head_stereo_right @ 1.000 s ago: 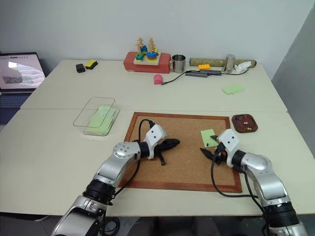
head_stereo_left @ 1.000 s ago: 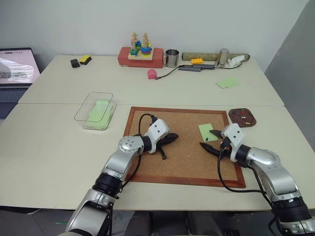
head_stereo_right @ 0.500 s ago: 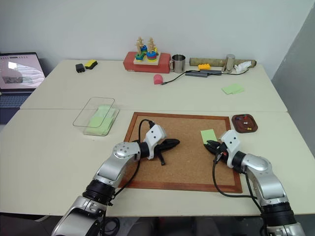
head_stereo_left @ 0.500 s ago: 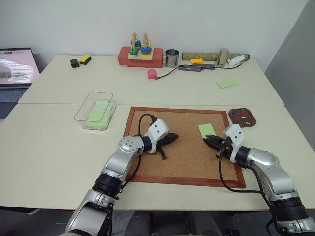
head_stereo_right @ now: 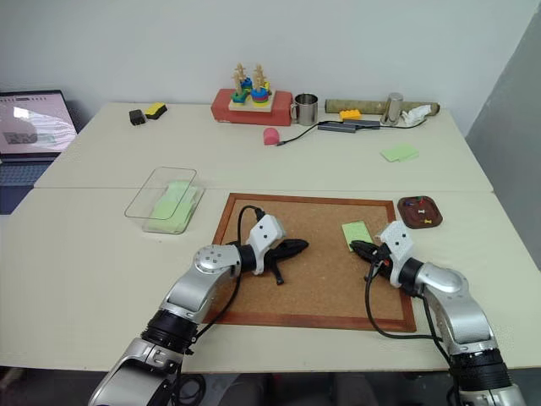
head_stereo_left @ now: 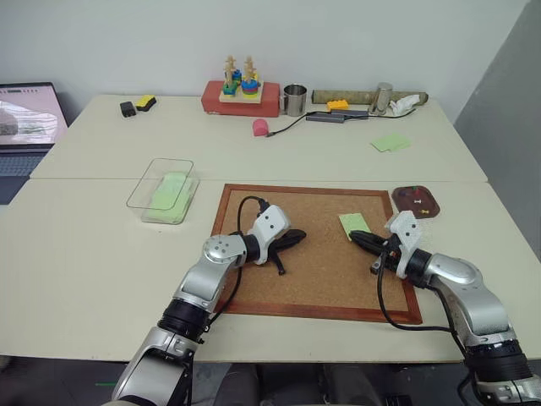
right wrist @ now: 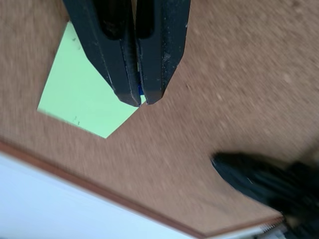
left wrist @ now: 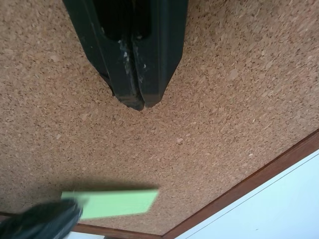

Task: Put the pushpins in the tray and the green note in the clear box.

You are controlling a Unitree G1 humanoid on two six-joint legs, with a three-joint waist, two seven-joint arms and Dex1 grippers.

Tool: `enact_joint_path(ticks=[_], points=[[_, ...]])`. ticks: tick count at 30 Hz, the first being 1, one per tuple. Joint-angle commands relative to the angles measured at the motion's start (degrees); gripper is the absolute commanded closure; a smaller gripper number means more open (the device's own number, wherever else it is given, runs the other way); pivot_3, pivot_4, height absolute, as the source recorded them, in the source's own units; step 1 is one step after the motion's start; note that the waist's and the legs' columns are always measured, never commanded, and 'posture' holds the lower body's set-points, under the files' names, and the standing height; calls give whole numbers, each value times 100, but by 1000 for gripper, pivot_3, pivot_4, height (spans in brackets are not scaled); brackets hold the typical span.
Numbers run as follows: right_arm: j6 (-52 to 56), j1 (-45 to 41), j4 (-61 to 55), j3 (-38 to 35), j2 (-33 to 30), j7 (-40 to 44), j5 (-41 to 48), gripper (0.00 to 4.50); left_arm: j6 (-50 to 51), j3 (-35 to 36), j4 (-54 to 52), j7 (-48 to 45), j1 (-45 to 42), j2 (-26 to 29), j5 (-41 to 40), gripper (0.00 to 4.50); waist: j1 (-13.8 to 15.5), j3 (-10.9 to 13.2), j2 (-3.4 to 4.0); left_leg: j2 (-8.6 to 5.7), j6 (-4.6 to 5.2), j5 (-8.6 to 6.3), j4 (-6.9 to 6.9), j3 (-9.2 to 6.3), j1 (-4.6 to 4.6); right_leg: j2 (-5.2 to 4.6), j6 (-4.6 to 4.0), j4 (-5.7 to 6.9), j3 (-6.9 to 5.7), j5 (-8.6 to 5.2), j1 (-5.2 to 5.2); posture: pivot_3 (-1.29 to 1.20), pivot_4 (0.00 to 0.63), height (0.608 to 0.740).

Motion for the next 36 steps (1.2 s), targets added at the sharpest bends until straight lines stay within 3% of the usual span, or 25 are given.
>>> enact_joint_path(ticks=[1, 7, 15, 18, 22, 29, 36], points=[[60, -212, -497, -160, -145, 64, 145, 4466, 100, -144, 69, -36, 131, -74, 54, 4500, 7, 0, 0, 0, 0, 0, 0, 0, 0, 0, 2, 0, 0, -1, 0, 0, 150, 740], [-47, -352, -779, -109, -323, 89, 21, 4466, 622, 267, -398, -119, 161, -195, -572, 4500, 14, 0, 0, -1, 0, 0, -1, -2, -3, -2, -4, -7, -3, 2, 1, 0, 150, 740], [-706, -471, -866, 18, -554, 35, -515, 4500, 3282, 1724, -2266, -184, 373, 95, -3103, 3042, -16, 7, -9, 10, 0, 0, -2, -6, -11, 5, 1, 2, -8, -2, -11, 0, 150, 740], [-1005, -513, -825, 39, -553, -6, -688, 4500, 4051, 2342, -2485, 285, 329, -136, -4065, 2477, -11, 8, -11, 7, 0, 0, 0, -5, -9, 2, 3, -1, -6, -3, -8, 0, 150, 740], [-1674, -744, -723, 114, -551, -42, -1015, 4500, 4608, 2632, -2521, 891, 312, -630, -4873, 1641, -9, 9, -13, 5, -1, 0, 3, -4, -10, 0, 2, 0, -5, -2, -8, 0, 150, 740], [-2237, -1034, -685, 277, -553, 14, -1299, 4500, 4504, 2649, -2029, 1498, -21, -1229, -5001, 416, -2, 11, -15, 4, -2, 1, 2, -7, -10, 2, -21, -1, -7, 12, -8, 0, 150, 740], [-2475, -1034, -786, 461, -650, 155, -1492, 4500, 4401, 2741, -1653, 1569, -478, -1560, -5247, 416, -3, 11, -16, 0, -3, 1, 1, -4, -11, 0, -23, -6, -4, 13, -7, 0, 150, 740]])
